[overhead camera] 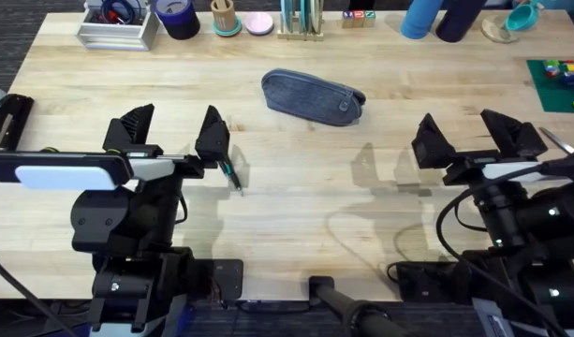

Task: Unzip the bag, pick up the pens from the table one at a time and place them inside, then zip the bag closed.

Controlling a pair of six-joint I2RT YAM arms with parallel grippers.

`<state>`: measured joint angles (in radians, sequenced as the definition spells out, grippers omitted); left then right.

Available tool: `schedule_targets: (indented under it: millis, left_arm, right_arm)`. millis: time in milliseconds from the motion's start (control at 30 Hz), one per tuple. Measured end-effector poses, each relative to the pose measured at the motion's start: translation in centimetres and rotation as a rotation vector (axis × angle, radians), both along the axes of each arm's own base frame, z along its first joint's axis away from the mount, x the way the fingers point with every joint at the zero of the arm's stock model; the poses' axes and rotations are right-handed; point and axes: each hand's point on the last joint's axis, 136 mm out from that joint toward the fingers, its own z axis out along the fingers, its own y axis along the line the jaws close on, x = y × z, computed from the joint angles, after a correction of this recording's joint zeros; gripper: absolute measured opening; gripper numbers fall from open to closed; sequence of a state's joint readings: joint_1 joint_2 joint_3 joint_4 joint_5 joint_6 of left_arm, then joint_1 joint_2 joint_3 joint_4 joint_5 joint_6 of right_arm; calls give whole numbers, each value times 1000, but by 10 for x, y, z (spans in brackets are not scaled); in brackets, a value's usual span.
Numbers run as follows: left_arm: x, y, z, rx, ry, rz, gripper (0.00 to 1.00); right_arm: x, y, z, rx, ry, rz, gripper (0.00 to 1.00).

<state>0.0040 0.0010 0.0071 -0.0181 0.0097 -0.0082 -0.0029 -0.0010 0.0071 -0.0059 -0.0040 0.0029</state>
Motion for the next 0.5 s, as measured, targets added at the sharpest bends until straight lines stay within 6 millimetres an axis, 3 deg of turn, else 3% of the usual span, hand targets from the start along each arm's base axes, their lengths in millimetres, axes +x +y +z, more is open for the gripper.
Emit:
schedule_targets:
  millis: [500]
  left_arm:
    - [0, 0, 2, 1, -10, 0, 995]
  right_arm:
    - [0, 0, 1, 0, -4, 0, 995]
